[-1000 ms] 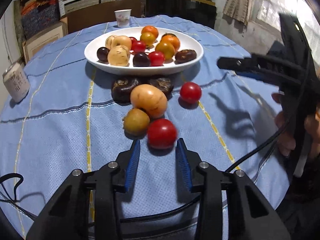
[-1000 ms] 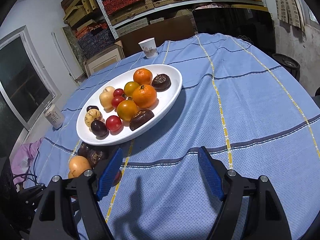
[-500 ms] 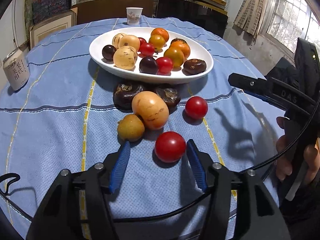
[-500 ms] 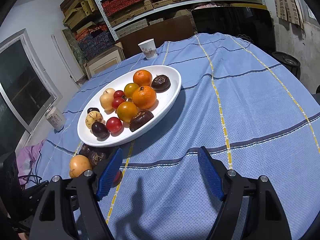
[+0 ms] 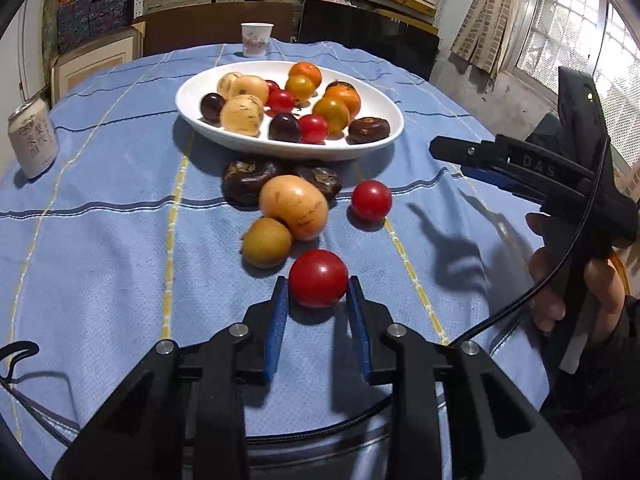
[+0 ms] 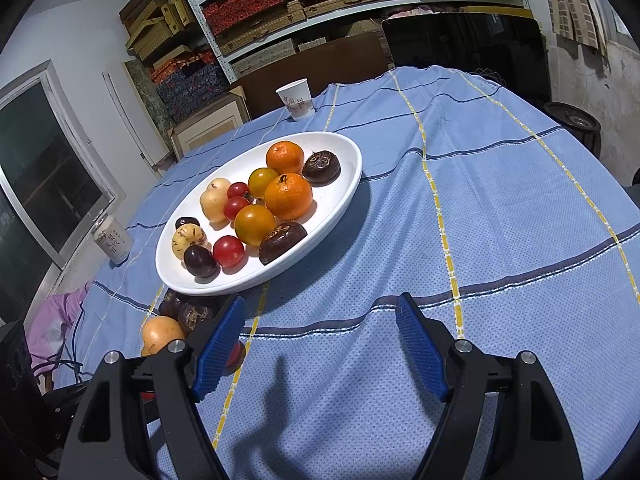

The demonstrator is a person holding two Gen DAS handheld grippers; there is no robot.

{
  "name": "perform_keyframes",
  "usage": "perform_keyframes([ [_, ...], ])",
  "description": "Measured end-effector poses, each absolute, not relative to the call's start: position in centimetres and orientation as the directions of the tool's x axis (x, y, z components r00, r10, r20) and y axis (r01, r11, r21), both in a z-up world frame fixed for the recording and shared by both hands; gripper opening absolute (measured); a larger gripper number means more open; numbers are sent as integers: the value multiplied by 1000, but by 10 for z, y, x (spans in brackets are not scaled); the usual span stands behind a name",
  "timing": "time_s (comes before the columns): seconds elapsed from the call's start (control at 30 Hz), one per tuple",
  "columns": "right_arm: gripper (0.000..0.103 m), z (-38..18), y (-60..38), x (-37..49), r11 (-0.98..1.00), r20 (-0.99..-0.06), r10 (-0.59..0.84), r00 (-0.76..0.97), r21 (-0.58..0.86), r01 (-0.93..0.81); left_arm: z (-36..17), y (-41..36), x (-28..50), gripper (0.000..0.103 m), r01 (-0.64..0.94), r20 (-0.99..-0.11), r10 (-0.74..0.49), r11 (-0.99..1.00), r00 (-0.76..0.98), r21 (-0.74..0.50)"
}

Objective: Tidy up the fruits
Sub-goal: 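Move the left tool to a red tomato in the cluster, then grasp a red tomato with the left tool while the right tool grasps another tomato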

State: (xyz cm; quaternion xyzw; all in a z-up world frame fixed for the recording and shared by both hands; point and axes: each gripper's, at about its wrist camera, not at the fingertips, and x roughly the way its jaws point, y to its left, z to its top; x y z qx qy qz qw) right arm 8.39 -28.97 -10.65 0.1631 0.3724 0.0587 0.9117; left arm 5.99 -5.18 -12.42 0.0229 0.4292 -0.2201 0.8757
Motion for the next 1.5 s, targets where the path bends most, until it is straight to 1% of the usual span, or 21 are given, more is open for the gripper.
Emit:
perform_keyframes([
  [0.23, 78, -106, -289, 84, 940, -661, 230, 714, 340, 12, -124, -20, 67, 28, 321, -776, -288, 940, 561, -116],
  [0.33, 78, -106, -284, 84, 945, -666, 237, 707, 326, -10, -126, -12, 71, 29, 302, -780, -281, 945, 559, -124],
  [0.4, 78, -104, -280, 84, 950, -666, 239, 706, 309, -30, -127, -18, 70, 32, 312, -784, -243, 948, 571, -67],
  [0.47, 78, -103, -276, 82, 954, -666, 235, 708, 296, -39, -130, -26, 70, 43, 319, -791, -214, 948, 573, -25],
  [0.5, 78, -103, -275, 83, 956, -669, 232, 707, 291, -38, -130, -28, 69, 47, 322, -788, -208, 947, 579, -13],
  [0.53, 78, -104, -275, 83, 956, -672, 230, 704, 291, -35, -130, -30, 70, 54, 320, -790, -202, 947, 578, -7],
  [0.57, 78, -104, -276, 83, 956, -673, 229, 703, 292, -32, -130, -29, 70, 54, 319, -791, -206, 948, 576, -15],
  [0.7, 78, -105, -277, 84, 956, -677, 227, 700, 293, -27, -129, -27, 72, 53, 323, -788, -232, 945, 571, -45],
  [0.77, 78, -105, -277, 85, 956, -679, 225, 699, 292, -24, -129, -31, 70, 47, 346, -784, -239, 938, 573, -33],
  [0.87, 78, -106, -276, 86, 957, -682, 222, 697, 289, -21, -125, -32, 65, 31, 364, -754, -261, 931, 602, -32],
  [0.9, 78, -106, -277, 85, 957, -681, 222, 698, 290, -21, -123, -31, 64, 29, 365, -749, -270, 930, 605, -40],
  [1.0, 78, -106, -277, 85, 958, -682, 221, 697, 288, -22, -119, -21, 64, 29, 360, -724, -314, 928, 614, -98],
  [1.1, 78, -105, -271, 84, 962, -685, 228, 692, 267, -52, -115, -12, 64, 29, 338, -704, -317, 934, 635, -117],
  [1.23, 78, -102, -241, 81, 968, -705, 251, 663, 184, -171, -113, 2, 68, 29, 306, -689, -324, 939, 649, -154],
  [1.33, 78, -105, -216, 83, 966, -737, 236, 633, 108, -233, -114, 10, 70, 29, 296, -685, -350, 934, 639, -201],
  [1.43, 78, -107, -202, 89, 967, -763, 206, 613, 63, -246, -114, 11, 69, 29, 306, -677, -366, 928, 639, -213],
  [1.5, 78, -109, -198, 94, 967, -776, 202, 597, 63, -246, -113, 10, 67, 29, 313, -670, -370, 926, 644, -211],
])
